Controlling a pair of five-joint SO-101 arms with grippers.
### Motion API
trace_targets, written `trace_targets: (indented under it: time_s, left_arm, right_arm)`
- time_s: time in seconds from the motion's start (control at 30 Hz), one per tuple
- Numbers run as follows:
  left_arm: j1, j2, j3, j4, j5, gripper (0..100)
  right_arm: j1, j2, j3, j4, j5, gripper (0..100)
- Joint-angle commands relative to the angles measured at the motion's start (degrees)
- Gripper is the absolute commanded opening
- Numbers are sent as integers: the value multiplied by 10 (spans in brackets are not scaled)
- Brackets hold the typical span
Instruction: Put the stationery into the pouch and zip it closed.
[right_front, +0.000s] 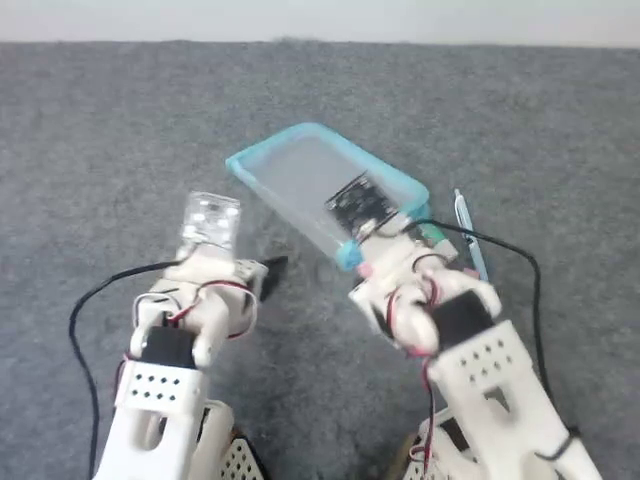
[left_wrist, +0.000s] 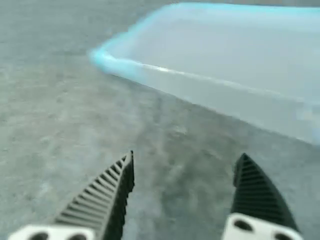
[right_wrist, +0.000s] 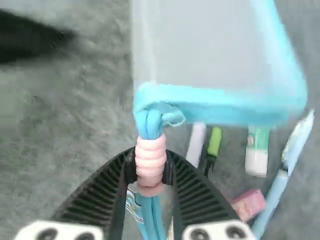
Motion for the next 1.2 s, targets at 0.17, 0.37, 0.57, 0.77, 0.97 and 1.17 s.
trace_targets:
  time_s: [0.17, 0.37, 0.57, 0.77, 0.97, 1.17]
  left_arm:
    - [59, -13, -62, 25, -20, 322]
    - [59, -13, -67, 27, -20, 323]
    - [61, -13, -87, 55, -33, 323]
    - [90, -13, -88, 64, -33, 348]
    - [93, -13, -88, 55, 1, 373]
    - [92, -11, -52, 5, 0, 372]
  right_arm:
    - [-42, -30, -10, 5, 17, 6]
    - [-42, 10, -11, 0, 22, 6]
    - [-41, 50, -37, -3, 10, 6]
    - [-39, 51, -50, -9, -19, 6]
    - [-41, 51, -50, -21, -35, 6]
    - [-42, 51, -50, -16, -35, 6]
